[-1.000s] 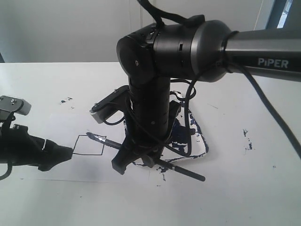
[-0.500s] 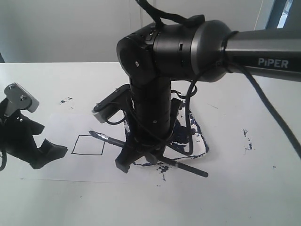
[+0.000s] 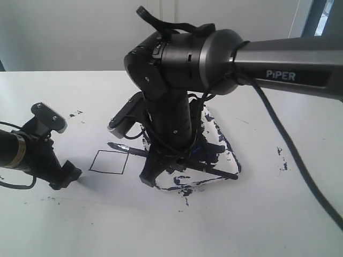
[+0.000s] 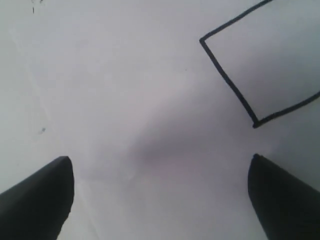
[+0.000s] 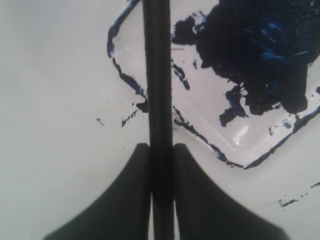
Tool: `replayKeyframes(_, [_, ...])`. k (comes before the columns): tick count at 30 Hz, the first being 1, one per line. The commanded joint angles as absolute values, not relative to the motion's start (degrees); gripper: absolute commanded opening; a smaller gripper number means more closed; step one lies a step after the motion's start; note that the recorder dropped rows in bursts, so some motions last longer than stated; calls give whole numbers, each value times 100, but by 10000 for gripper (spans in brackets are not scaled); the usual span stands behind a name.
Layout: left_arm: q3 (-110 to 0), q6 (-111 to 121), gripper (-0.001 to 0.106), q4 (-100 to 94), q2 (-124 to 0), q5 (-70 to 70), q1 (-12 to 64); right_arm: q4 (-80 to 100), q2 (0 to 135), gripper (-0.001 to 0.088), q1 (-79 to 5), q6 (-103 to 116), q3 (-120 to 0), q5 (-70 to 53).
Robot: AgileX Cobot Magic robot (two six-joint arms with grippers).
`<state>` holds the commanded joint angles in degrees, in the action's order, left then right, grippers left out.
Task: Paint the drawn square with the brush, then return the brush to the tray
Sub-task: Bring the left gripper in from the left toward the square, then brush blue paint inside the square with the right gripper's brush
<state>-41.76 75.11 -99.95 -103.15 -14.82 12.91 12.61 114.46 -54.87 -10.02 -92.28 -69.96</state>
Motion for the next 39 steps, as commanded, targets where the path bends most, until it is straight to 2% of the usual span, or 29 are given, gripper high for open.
replayKeyframes(7, [-4176, 7511, 942, -9995, -10402, -1388, 1291, 1211, 11885, 0, -5487, -1042, -9409, -6996])
replayKeyframes(24, [-4176, 7627, 942, -9995, -10395, -1388, 1291, 488, 11967, 0, -5651, -1299, -9375, -6996])
replayKeyframes(31, [-4176, 7627, 942, -9995, -10395, -1388, 1291, 1770, 11964, 0, -5654, -865, -9375, -6996])
replayKeyframes(39, [-4176, 7646, 942, -9995, -10395, -1388, 1291, 1931, 11964, 0, -5594, -865, -9375, -6996])
